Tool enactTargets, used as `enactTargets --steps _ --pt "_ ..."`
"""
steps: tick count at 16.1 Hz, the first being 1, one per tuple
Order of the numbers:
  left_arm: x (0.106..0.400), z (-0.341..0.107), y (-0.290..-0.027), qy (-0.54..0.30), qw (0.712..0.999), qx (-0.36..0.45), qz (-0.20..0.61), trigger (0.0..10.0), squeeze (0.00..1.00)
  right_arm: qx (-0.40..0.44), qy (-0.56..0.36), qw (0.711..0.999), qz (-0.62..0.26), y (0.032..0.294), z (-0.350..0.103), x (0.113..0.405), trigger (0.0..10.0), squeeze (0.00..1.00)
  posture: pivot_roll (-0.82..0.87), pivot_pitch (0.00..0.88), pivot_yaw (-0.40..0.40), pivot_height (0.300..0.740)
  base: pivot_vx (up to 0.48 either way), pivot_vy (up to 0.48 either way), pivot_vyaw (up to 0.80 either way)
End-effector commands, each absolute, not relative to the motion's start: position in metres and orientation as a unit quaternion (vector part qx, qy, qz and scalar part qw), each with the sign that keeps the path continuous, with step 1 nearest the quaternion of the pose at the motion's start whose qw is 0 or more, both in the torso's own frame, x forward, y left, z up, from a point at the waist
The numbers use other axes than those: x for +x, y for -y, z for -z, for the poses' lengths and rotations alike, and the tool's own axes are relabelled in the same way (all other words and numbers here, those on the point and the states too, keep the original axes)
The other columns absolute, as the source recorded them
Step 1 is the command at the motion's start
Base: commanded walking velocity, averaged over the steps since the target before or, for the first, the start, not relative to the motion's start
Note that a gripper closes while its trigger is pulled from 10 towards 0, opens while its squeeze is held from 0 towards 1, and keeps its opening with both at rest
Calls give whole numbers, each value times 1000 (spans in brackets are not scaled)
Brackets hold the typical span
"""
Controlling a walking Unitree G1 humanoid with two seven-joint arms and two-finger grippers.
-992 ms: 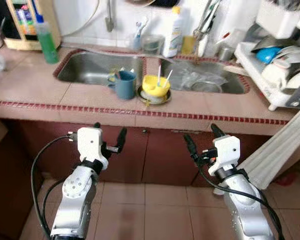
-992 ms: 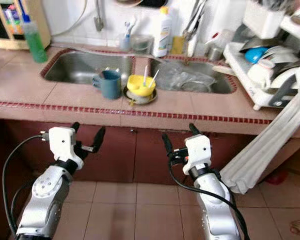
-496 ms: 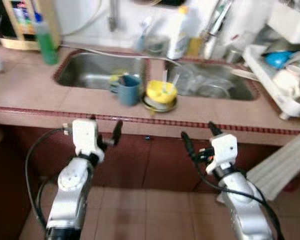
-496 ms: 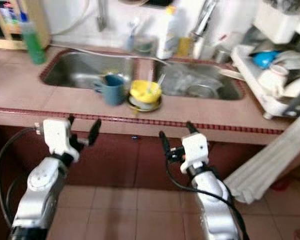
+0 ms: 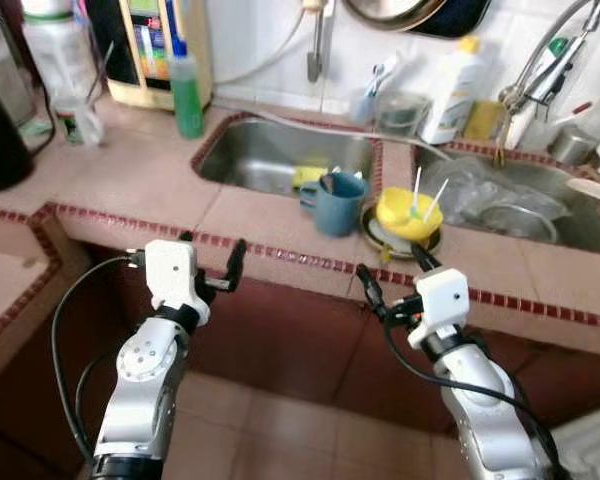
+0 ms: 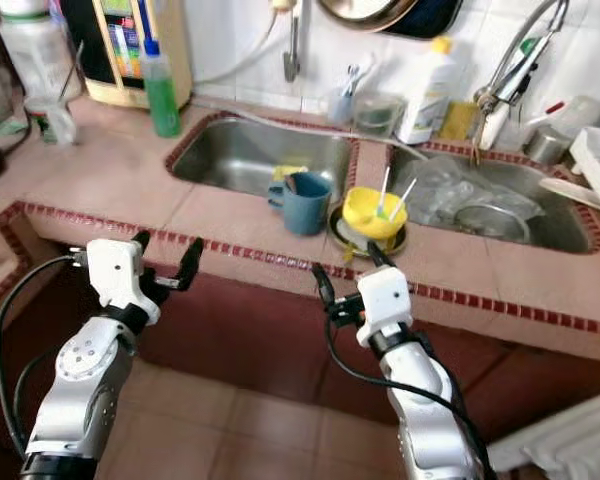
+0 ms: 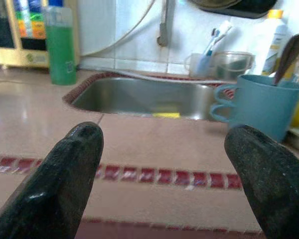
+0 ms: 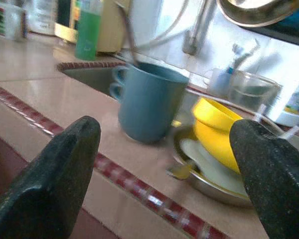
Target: Kitchen organization
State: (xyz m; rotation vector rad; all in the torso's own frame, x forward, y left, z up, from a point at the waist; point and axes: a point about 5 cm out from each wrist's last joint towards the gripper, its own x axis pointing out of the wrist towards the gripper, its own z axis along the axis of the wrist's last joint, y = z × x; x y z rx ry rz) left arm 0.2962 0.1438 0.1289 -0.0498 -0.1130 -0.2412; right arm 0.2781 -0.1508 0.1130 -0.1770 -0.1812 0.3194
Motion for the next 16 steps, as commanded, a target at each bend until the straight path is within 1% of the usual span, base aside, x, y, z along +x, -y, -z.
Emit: enactTargets --steps 1,2,3,8,9,13,16 --pt "297 -132 -137 60 989 -26 131 10000 0 -87 97 981 -143 159 -118 279 10000 0 -19 0 -50 740 274 0 0" --pt "297 -132 -137 60 989 -26 131 10000 0 -90 95 981 -146 158 -118 280 10000 0 -20 0 -50 740 274 0 0" --pt "297 -132 -137 59 989 -26 133 10000 0 -72 74 986 -132 160 -114 282 10000 0 -21 0 -50 740 274 0 -800" --pt "298 -133 -135 60 988 -25 138 10000 0 -83 79 985 -128 160 -116 283 10000 0 -25 0 -46 740 275 0 -777" --pt "298 -133 -135 60 988 -24 138 10000 0 -83 86 985 -127 161 -117 283 10000 0 -25 0 -47 740 262 0 -450" --pt "299 -133 -136 65 990 -2 123 10000 0 -91 88 984 -123 162 -118 284 10000 0 -23 0 -45 740 0 0 0" --pt "297 -134 -136 73 988 1 135 10000 0 -91 86 984 -125 161 -117 284 10000 0 -20 0 -47 740 0 0 0"
